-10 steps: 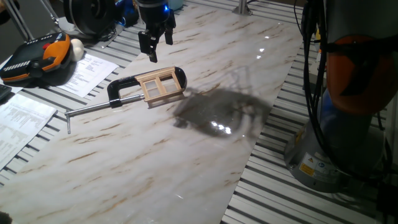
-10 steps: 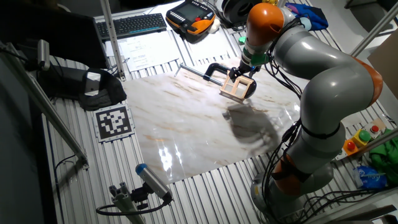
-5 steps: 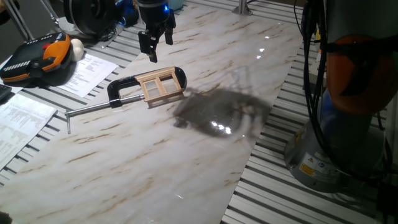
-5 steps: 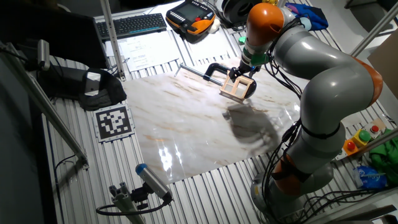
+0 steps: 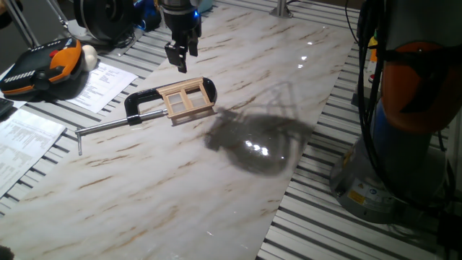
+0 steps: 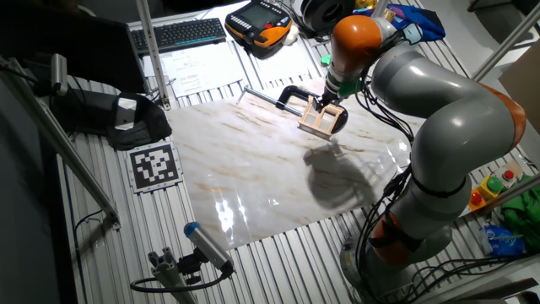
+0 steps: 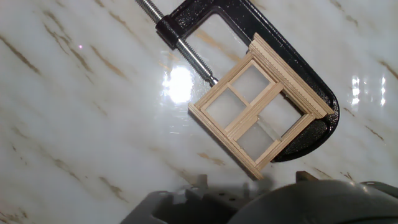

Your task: Open a sliding window

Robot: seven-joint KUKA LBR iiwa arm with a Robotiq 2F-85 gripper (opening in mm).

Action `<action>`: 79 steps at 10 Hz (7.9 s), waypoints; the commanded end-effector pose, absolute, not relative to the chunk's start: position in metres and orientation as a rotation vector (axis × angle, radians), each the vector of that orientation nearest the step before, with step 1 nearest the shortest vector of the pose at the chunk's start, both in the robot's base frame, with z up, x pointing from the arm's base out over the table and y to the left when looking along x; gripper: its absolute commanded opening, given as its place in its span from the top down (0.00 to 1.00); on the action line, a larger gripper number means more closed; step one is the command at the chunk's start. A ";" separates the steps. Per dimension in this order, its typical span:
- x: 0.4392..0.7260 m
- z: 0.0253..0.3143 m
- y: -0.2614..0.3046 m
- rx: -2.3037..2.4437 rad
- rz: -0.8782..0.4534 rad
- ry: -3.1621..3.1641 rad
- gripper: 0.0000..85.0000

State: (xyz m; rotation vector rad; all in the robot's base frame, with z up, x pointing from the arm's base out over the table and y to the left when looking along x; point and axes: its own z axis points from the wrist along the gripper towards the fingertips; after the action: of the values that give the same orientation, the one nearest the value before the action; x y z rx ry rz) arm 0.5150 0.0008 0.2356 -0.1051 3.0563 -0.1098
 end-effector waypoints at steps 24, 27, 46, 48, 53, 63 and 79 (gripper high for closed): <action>0.535 0.169 -0.007 0.602 0.123 3.175 1.00; 0.537 0.162 -0.012 0.645 0.129 3.165 1.00; 0.565 0.101 -0.008 0.918 0.144 3.166 1.00; 0.568 0.098 -0.008 0.934 0.132 3.162 1.00; 0.572 0.092 -0.007 0.932 0.110 3.174 1.00; 0.583 0.068 -0.011 0.939 0.090 3.151 1.00; 0.587 0.068 -0.005 0.998 0.039 3.137 1.00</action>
State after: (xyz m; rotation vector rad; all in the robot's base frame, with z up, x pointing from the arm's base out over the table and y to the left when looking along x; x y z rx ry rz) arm 0.5875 -0.0049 0.0684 1.0020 3.1377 0.0434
